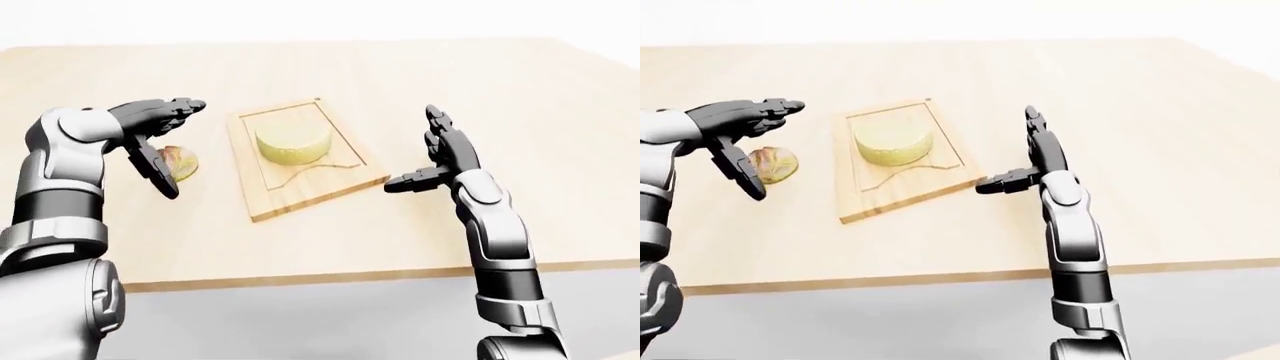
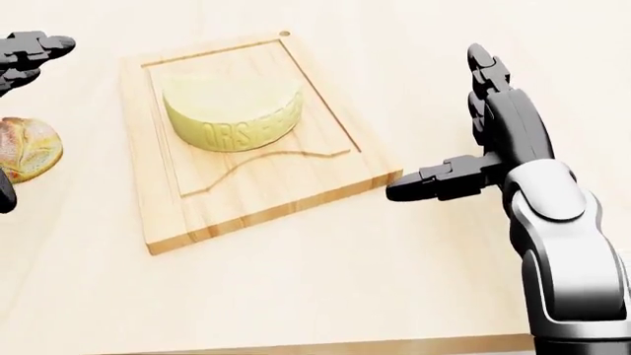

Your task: Place the bread and cheese on the cutting board.

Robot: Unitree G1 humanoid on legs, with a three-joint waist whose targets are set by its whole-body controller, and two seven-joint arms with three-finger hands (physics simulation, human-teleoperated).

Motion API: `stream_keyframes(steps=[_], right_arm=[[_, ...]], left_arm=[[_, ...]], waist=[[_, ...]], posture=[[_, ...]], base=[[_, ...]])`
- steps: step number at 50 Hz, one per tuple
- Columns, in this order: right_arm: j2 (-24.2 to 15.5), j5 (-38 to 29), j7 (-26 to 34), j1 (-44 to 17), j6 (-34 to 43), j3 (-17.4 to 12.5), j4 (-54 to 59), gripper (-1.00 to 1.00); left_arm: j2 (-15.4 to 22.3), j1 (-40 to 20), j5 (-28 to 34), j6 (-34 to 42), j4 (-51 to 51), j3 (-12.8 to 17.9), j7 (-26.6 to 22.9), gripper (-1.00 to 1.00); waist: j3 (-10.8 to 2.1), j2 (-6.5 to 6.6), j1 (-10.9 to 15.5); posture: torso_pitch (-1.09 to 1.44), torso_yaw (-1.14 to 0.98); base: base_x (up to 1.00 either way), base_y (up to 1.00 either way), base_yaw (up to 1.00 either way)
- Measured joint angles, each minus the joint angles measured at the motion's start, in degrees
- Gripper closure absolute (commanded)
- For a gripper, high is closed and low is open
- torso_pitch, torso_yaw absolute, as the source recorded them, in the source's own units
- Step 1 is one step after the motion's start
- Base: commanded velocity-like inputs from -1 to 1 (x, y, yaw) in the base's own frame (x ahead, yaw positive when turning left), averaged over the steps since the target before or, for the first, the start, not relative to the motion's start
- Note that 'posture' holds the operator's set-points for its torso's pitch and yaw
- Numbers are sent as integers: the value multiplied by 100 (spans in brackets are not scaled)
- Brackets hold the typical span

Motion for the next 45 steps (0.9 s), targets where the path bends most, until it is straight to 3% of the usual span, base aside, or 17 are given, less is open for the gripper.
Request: stream_keyframes(steps=[19,20,21,23,32,34,36,40,45], right_arm=[[-50,-52,63,-6,122,-23,-116,-100],[-31,-52,58,5,110,-16,-106,-100],[-16,-56,53,23,102,-1,-109,-100],[4,-70,52,37,93,34,-101,-100],[46,-114,36,95,56,25,-151,-100],[55,-125,31,101,48,43,-144,-100],[21,-122,67,131,24,48,-148,-100],[-97,-120,131,15,223,-50,-294,-100],[-122,-141,107,-106,193,-74,-281,-100]], left_arm=[[85,-104,353,-127,655,-105,652,-100],[98,-118,365,-126,690,-95,706,-4],[116,-124,376,-128,716,-90,770,46],[151,-155,397,-134,783,-83,900,53],[184,-100,418,-204,817,-71,1220,29],[162,-63,420,-255,837,-76,1325,45],[126,-45,414,-398,945,-82,1536,99],[82,-232,518,-421,1174,-138,1845,98],[76,-763,584,-166,1209,-189,1678,98]], waist=[[-6,-20,-20],[-8,-15,-19],[-9,-9,-19],[-7,1,-19],[-42,45,-17],[-54,59,-12],[-70,72,-2],[-23,52,-15],[20,-34,-28]], posture=[[0,0],[0,0],[0,0],[0,0],[0,0],[0,0],[0,0],[0,0],[0,0]], base=[[0,0,0],[0,0,0],[0,0,0],[0,0,0],[0,0,0],[0,0,0],[0,0,0],[0,0,0],[0,0,0]])
